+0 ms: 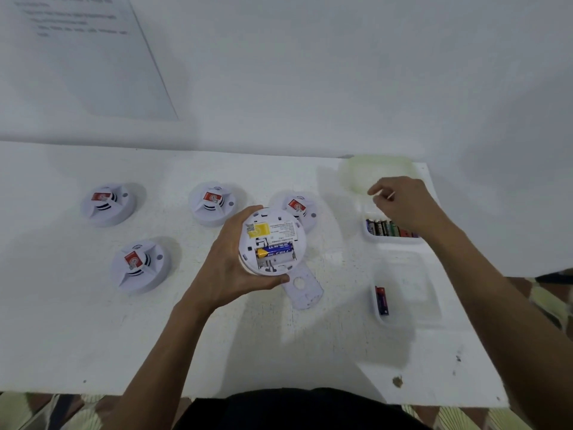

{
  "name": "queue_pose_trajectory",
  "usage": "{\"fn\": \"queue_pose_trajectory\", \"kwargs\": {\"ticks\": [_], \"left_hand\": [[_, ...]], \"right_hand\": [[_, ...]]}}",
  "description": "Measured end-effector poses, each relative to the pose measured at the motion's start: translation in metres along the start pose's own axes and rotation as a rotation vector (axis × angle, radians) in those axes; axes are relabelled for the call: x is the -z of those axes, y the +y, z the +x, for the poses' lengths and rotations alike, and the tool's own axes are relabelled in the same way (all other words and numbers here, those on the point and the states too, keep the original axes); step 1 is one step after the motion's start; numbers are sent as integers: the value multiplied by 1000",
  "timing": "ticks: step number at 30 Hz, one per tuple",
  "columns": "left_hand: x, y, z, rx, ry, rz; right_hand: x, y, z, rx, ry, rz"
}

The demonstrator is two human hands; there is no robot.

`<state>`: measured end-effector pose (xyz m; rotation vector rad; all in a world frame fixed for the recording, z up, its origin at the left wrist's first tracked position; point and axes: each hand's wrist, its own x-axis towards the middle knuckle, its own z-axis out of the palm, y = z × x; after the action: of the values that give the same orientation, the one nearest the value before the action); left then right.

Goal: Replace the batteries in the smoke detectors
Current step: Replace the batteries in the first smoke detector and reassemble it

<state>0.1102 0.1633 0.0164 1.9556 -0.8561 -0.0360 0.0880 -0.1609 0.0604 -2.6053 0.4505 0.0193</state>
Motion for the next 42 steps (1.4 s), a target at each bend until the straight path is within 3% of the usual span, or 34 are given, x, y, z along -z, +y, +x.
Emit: {"fn": "queue_pose_trajectory", "kwargs": {"ticks": [6,16,20,26,31,36,42], "left_hand": [[0,-5,2,41,1,12],[1,-2,1,64,3,47],[1,-2,1,67,7,42],[4,0,-1,92,20,45],[0,2,0,73,28,43],[-4,-5,0,52,52,80],[-7,-5,0,44,27,55]], "right_hand": [[-26,32,21,-82,-285,-213],[-34,41,23,-15,-302,-103],[-28,40,14,-17,-209,57],[-1,0,-20,-4,156,410],[-8,-59,-67,92,149,832],[-44,-92,-99,122,56,805],[-70,-107,-112,170,126,724]]}}
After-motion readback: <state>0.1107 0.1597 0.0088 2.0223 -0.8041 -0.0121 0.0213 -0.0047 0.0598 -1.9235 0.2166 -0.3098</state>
